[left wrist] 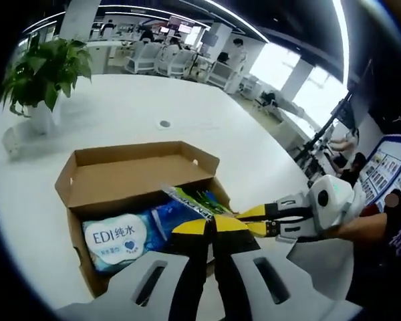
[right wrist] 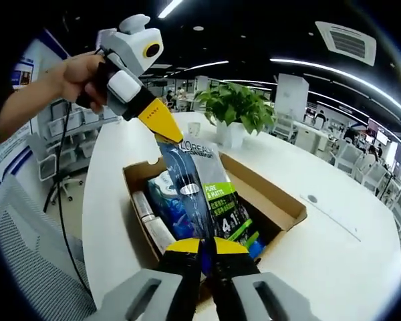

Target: Operate the shoe box by opening the lid, removing the specified soft item, and placing it in the target area until the item is outside and the box remains undamaged.

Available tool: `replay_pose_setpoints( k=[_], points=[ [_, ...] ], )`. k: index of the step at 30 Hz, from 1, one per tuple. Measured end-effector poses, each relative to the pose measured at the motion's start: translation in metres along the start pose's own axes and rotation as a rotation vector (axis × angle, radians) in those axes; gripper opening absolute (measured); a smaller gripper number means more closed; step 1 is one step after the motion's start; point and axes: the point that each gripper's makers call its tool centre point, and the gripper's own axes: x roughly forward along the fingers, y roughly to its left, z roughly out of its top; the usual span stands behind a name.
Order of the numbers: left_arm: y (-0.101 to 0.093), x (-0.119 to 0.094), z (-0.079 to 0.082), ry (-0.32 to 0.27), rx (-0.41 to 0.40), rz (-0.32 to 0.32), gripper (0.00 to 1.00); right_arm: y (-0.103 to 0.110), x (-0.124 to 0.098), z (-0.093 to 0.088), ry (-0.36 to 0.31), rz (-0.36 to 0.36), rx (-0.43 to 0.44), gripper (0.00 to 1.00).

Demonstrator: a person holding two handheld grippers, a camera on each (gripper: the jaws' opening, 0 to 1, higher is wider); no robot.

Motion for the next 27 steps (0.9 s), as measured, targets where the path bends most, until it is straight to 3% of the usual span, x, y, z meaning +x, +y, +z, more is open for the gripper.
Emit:
replay_pose_setpoints(
  k=[12, 27],
  points=[
    [-0.025, 0.002, 0.027, -0.056, 0.032, -0.048, 0.00, -0.018, -0.017, 0.014, -0.027, -0.030, -0.047, 0.00],
    [-0.046, 0.001, 0.046, -0.079, 0.076, -0.080, 0.00, -0.029, -0.031, 0.023, -0.065, -0.053, -0.041, 0.00]
  ],
)
